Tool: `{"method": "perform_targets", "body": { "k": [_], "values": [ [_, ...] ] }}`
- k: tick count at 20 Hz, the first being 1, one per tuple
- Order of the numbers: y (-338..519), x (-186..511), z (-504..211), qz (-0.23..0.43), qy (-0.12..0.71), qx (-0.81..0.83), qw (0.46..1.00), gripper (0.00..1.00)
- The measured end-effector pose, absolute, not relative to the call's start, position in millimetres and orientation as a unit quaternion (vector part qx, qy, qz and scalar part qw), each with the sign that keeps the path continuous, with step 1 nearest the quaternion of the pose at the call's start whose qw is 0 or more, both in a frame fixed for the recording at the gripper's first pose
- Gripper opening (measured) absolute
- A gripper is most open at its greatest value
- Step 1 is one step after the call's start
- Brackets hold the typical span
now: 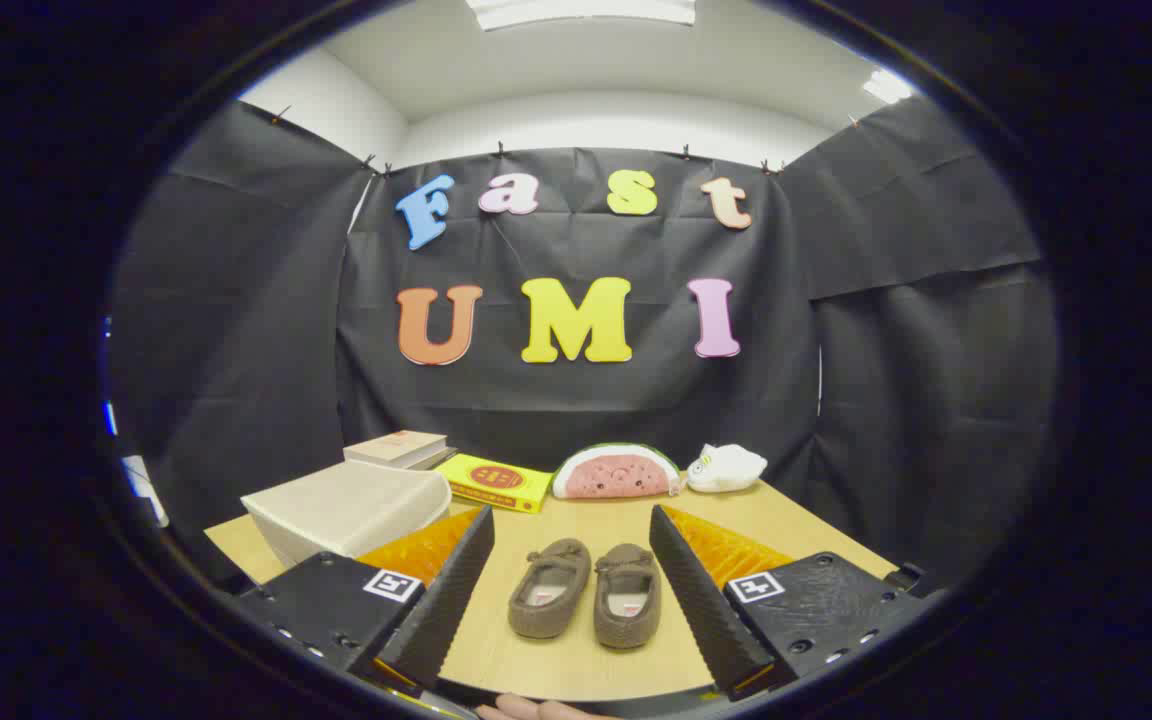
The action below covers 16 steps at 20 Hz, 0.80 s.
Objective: Open the storage box then place both shoes into the box .Put the left shoe in first, then the right shoe, with the right side of both shoes facing outward in a uniform manner.
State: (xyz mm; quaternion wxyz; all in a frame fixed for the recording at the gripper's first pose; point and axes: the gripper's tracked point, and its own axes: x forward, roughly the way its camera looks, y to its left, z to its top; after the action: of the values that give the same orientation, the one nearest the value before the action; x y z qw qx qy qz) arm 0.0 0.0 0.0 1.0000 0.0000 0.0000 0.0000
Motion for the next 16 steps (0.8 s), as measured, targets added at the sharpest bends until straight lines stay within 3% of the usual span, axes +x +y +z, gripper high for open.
{"method": "perform_targets", "body": {
  "k": [16],
  "values": [
    [-16,10,-10,-0.005,0.015,0.015,1.0,0.95]
  ]
}}
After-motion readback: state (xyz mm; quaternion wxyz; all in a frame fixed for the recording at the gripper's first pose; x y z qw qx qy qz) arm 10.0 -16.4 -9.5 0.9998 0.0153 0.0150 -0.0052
